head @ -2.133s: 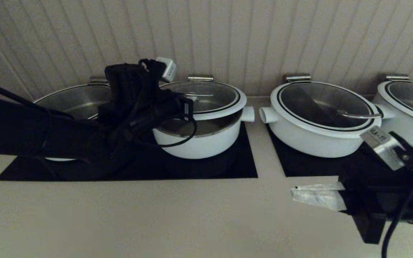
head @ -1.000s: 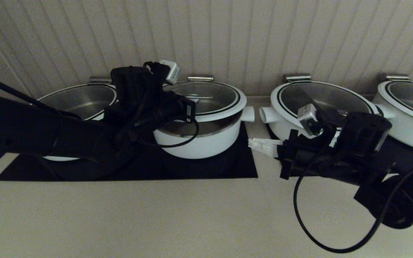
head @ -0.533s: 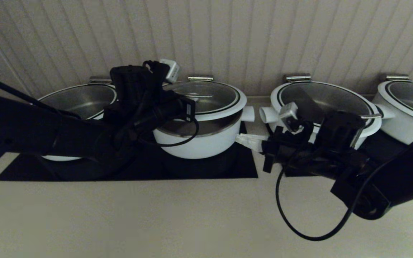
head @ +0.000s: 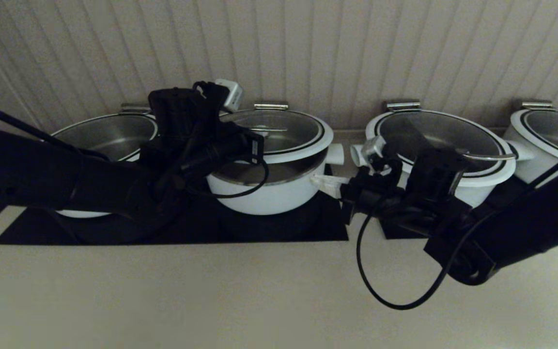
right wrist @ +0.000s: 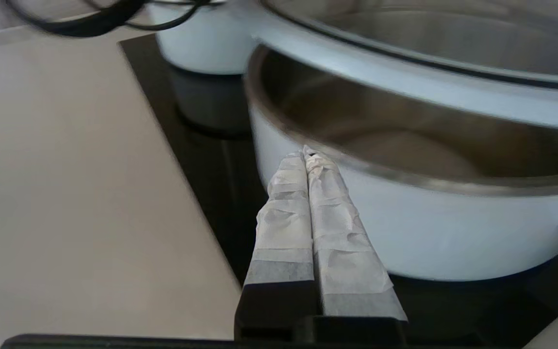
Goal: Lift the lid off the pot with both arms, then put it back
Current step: Hold the pot lid with the right arm
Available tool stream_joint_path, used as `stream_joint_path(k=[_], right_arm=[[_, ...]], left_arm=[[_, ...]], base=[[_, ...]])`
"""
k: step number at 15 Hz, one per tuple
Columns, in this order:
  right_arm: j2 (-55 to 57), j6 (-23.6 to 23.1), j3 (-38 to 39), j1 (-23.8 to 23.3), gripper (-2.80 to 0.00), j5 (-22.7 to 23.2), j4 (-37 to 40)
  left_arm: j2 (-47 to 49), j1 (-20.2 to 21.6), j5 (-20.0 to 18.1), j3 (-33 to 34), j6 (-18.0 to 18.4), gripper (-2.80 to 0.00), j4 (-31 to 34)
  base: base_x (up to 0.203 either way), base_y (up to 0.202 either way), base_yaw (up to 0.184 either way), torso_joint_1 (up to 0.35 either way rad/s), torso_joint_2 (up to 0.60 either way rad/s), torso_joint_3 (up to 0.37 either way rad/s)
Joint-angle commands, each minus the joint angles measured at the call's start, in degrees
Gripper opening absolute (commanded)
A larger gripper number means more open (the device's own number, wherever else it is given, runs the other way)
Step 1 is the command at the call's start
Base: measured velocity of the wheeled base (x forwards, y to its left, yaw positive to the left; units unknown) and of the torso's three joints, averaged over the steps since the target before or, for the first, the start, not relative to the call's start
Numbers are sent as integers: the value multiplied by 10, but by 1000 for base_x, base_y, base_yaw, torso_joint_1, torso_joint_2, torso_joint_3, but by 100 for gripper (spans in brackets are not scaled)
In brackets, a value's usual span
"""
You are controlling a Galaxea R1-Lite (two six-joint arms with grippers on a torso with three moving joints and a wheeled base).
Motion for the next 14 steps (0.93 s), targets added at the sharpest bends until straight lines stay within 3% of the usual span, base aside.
stream_joint_path(k=[1, 14], right_arm=[[20, -1, -26, 0, -280, -11, -4], [104, -2, -149, 0, -280, -67, -1]], left_arm=[[-2, 0, 0, 0, 0, -280, -3], [-7, -1, 0, 2, 1, -280, -5]], base=[[0, 0, 0, 0, 0, 0], [0, 0, 0, 0, 0, 0]])
